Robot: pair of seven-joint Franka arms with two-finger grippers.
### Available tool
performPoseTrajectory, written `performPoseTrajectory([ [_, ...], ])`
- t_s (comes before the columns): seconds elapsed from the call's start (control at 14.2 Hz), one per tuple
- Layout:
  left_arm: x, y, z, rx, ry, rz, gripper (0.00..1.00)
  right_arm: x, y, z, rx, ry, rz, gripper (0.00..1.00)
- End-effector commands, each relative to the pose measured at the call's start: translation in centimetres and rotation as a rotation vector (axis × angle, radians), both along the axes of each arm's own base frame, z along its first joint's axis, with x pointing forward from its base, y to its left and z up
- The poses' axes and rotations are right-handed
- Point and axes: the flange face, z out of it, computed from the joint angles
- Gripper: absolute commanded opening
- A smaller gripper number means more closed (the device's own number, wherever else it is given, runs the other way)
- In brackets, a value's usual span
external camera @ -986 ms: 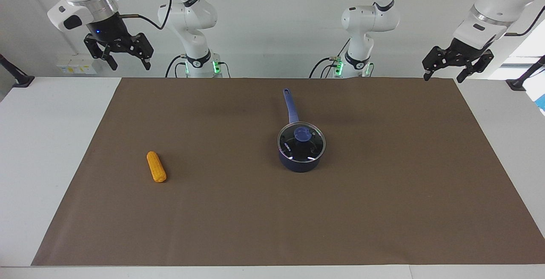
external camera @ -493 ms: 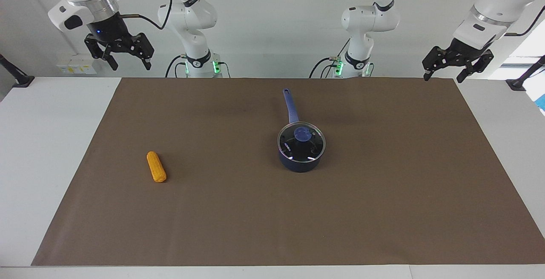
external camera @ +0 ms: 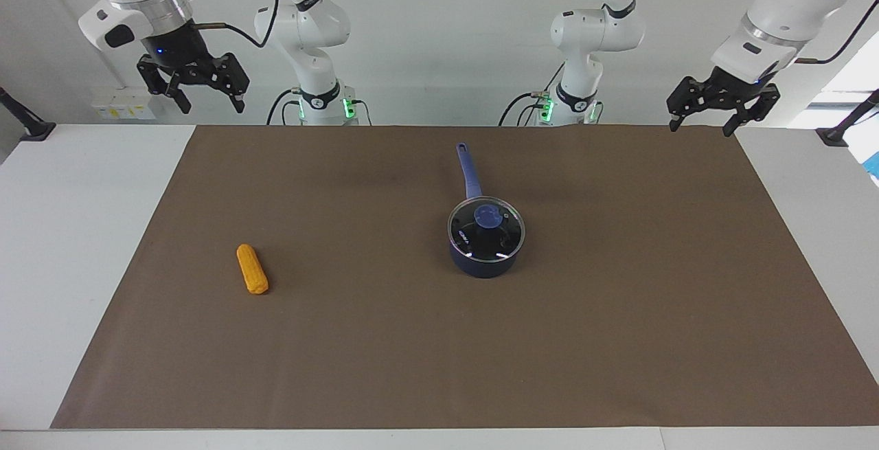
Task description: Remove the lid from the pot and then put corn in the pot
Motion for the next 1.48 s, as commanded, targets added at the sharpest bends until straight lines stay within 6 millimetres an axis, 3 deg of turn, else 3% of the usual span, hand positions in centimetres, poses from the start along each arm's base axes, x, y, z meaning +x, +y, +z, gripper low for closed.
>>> performPoseTrajectory([
  [0.0,-0.8,-3.5,-1.6,0.000,-0.021,0.020,1.00,-0.5,0.4,0.2,0.008,0.011,-0.010,1.00],
  [0.35,-0.9,-10.4,-5.1,-0.011,-0.064,0.079,1.00,-0.5,0.8,0.2,0.004,0.005,0.000,1.00],
  [0.56,-0.3,-14.3,-8.3,-0.012,-0.071,0.100,1.00,-0.5,0.6,0.2,0.005,0.004,-0.005,1.00],
  [0.63,0.1,-15.1,-9.3,-0.011,-0.075,0.122,1.00,-0.5,0.6,0.1,0.006,0.005,-0.005,1.00],
  [0.85,0.6,-20.0,-13.9,-0.013,-0.099,0.180,1.00,-0.2,0.6,0.1,0.005,-0.014,-0.004,1.00],
  [1.06,0.4,-23.3,-17.3,-0.022,-0.109,0.229,1.00,1.2,0.8,-0.9,0.004,-0.061,0.005,1.00],
  [1.27,0.4,-24.3,-18.8,-0.031,-0.116,0.268,1.00,2.6,0.7,-2.9,0.000,-0.099,0.060,1.00],
  [1.41,0.3,-24.2,-19.2,-0.025,-0.110,0.268,1.00,3.3,-0.1,-5.5,-0.002,-0.060,0.123,1.00],
])
